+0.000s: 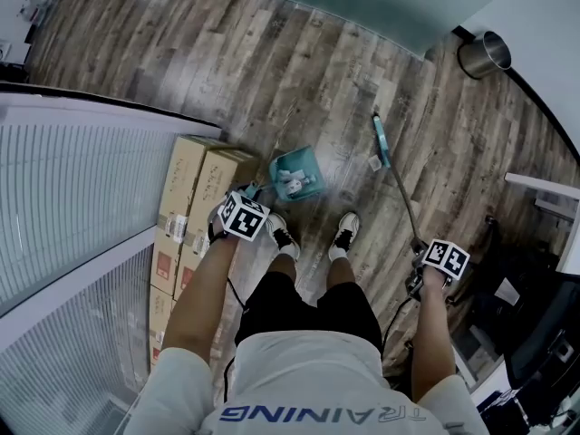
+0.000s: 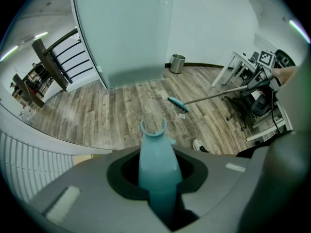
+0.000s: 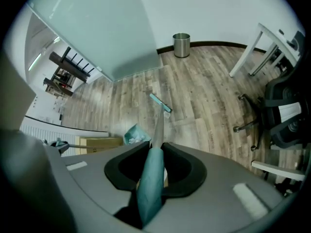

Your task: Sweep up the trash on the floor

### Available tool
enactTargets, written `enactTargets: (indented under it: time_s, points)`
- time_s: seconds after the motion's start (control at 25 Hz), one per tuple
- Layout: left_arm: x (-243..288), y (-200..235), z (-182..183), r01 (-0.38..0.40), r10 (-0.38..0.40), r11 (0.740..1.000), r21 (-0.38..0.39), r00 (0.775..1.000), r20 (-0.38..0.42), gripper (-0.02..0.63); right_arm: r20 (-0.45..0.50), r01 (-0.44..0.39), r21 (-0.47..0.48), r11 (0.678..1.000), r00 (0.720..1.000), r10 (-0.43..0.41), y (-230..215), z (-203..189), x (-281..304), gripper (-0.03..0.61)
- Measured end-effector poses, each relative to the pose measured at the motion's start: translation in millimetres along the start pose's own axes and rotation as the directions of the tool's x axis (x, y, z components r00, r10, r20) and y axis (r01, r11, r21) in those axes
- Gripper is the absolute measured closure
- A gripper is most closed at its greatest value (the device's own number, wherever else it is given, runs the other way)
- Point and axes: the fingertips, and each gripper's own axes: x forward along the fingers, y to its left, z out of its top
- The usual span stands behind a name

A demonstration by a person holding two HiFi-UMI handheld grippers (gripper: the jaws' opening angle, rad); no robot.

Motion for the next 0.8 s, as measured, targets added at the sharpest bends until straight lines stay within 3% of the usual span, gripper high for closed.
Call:
enactTargets:
  time_s: [0.16, 0.36, 0.56, 0.8]
  points:
    - [0, -2, -2, -0.003, 0.003, 1.000, 0.000, 1.000, 0.002, 0.528, 0.036, 0.094, 0.038, 0.995, 0.995, -0.095, -38, 29, 13, 0.472]
    - [-1, -3, -3, -0.004, 0.004, 1.000, 0.000, 1.000, 0.008, 0.528, 0.012, 0.184, 0.065, 0.981, 0.983, -0.185, -62, 38, 37, 0.472]
    - [-1, -3, -2, -0.007, 0.007, 1.000, 0.002, 1.000, 0.006, 0.528, -0.030, 0.171, -0.013, 0.985, 0.985, -0.172, -47, 21, 46, 0.472]
    - [0, -3, -2, -0.004, 0.004, 1.000, 0.000, 1.000, 0.008, 0.528, -0.034, 0.178, -0.032, 0.984, 0.983, -0.179, -41, 12, 50, 0.472]
